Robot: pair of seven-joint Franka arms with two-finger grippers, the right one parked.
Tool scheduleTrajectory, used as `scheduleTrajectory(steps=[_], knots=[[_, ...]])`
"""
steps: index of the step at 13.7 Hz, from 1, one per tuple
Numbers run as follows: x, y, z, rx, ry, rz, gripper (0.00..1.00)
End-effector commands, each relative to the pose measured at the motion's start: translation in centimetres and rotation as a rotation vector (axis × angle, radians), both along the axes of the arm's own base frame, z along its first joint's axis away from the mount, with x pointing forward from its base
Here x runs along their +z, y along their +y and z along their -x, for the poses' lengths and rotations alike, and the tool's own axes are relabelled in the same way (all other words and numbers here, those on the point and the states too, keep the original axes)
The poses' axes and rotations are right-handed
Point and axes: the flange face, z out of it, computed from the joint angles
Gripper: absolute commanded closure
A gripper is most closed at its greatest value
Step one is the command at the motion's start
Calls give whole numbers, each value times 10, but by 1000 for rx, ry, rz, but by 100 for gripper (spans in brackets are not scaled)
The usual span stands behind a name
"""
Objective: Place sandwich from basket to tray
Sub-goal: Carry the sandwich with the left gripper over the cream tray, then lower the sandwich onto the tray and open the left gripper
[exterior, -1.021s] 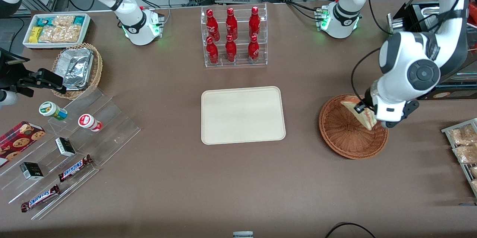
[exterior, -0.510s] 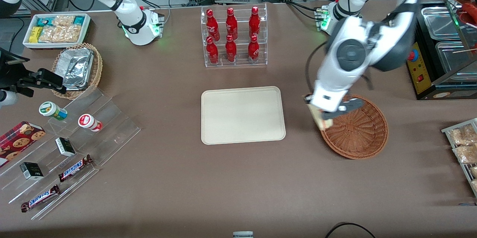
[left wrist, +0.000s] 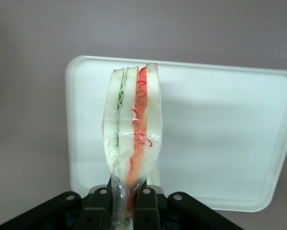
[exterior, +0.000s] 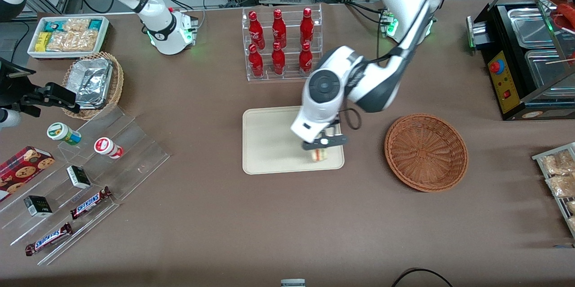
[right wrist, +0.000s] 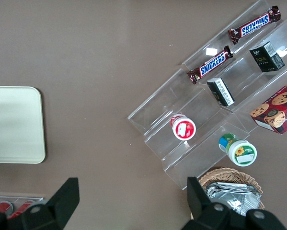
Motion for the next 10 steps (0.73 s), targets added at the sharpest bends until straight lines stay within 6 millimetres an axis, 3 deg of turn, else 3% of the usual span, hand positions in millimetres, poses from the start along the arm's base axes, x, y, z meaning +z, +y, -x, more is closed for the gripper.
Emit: scheduleTrajectory(steps=[1, 4, 8, 9, 10], knots=[[-19, -37, 10, 3, -33, 34, 100], [-62, -65, 29, -37, -50, 45, 100], [-94, -72, 39, -56, -32, 26, 100], [-98, -74, 41, -57, -29, 23, 94], [-102, -73, 41, -56, -25, 18, 64]])
